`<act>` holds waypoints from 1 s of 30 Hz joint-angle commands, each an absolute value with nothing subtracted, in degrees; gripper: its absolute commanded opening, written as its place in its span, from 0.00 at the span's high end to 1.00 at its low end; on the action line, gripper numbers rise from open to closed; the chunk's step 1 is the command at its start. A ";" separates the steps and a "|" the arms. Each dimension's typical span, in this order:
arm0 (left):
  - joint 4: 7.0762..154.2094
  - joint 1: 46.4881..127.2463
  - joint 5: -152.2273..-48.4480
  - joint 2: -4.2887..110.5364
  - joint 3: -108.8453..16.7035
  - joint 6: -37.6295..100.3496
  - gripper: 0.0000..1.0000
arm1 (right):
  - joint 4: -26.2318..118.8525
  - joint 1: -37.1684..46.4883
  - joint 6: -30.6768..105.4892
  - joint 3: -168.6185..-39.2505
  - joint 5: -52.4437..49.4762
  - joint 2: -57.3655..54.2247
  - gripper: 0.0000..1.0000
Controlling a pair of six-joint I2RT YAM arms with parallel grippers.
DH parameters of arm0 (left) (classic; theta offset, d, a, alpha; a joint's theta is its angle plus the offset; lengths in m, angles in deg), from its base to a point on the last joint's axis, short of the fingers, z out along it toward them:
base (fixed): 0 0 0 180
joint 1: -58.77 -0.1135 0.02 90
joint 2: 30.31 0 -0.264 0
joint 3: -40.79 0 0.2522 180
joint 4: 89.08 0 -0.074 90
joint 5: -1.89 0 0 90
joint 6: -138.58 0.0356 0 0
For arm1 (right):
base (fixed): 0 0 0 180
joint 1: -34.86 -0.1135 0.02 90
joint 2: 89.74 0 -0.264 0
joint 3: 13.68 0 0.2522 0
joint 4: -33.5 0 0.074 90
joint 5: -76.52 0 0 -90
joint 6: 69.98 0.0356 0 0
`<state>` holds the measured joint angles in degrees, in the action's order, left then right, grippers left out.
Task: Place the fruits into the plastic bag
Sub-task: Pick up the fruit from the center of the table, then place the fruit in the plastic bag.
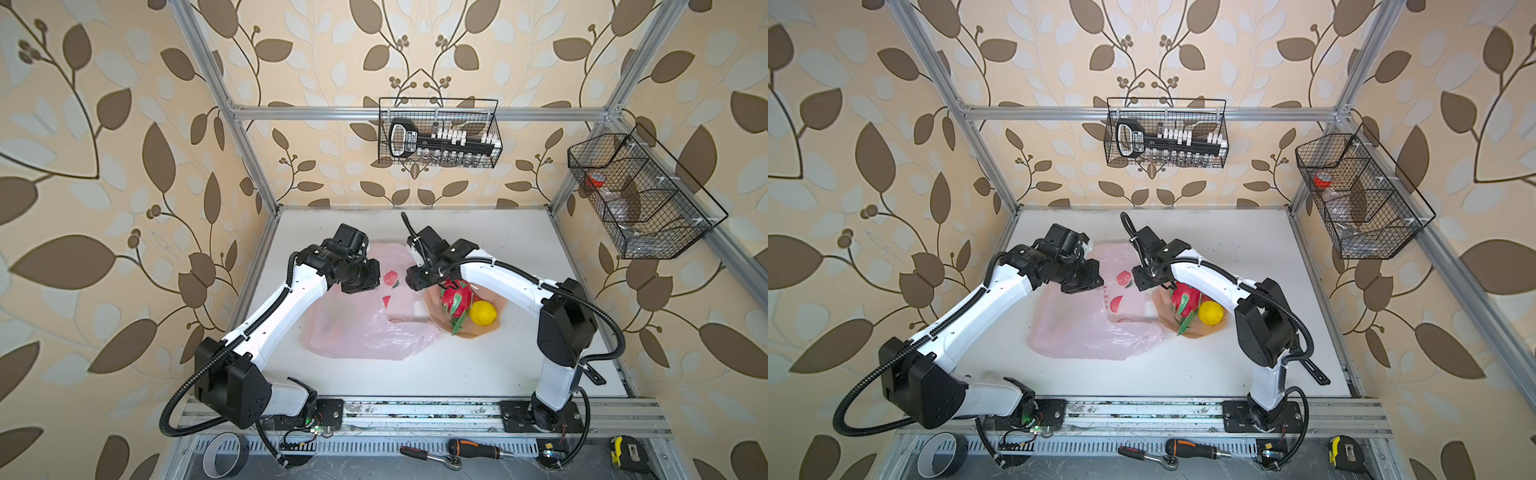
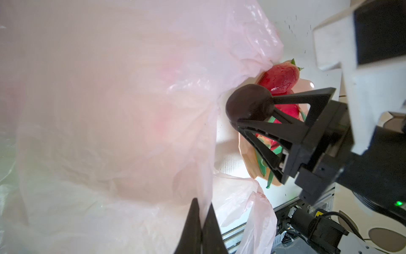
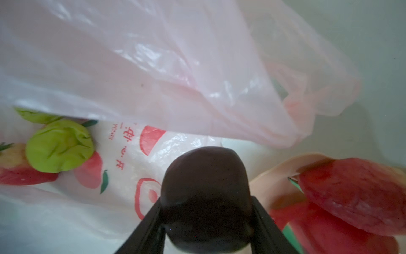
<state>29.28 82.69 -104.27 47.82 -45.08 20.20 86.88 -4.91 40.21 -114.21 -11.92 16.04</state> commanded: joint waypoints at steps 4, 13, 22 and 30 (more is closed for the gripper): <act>28.91 82.41 -105.08 47.80 -47.30 21.51 1.00 | 70.93 -5.05 55.53 -105.15 5.59 15.66 0.48; 29.00 82.41 -105.34 47.98 -47.67 21.42 1.00 | 41.07 -7.86 81.76 -97.16 13.65 21.03 0.48; 29.68 82.43 -105.38 48.49 -47.06 21.34 1.00 | 32.23 -12.38 94.90 -104.56 14.95 30.08 0.42; 29.44 82.41 -104.83 48.18 -46.83 21.77 1.00 | 32.18 -13.31 96.18 -103.76 16.37 29.70 0.17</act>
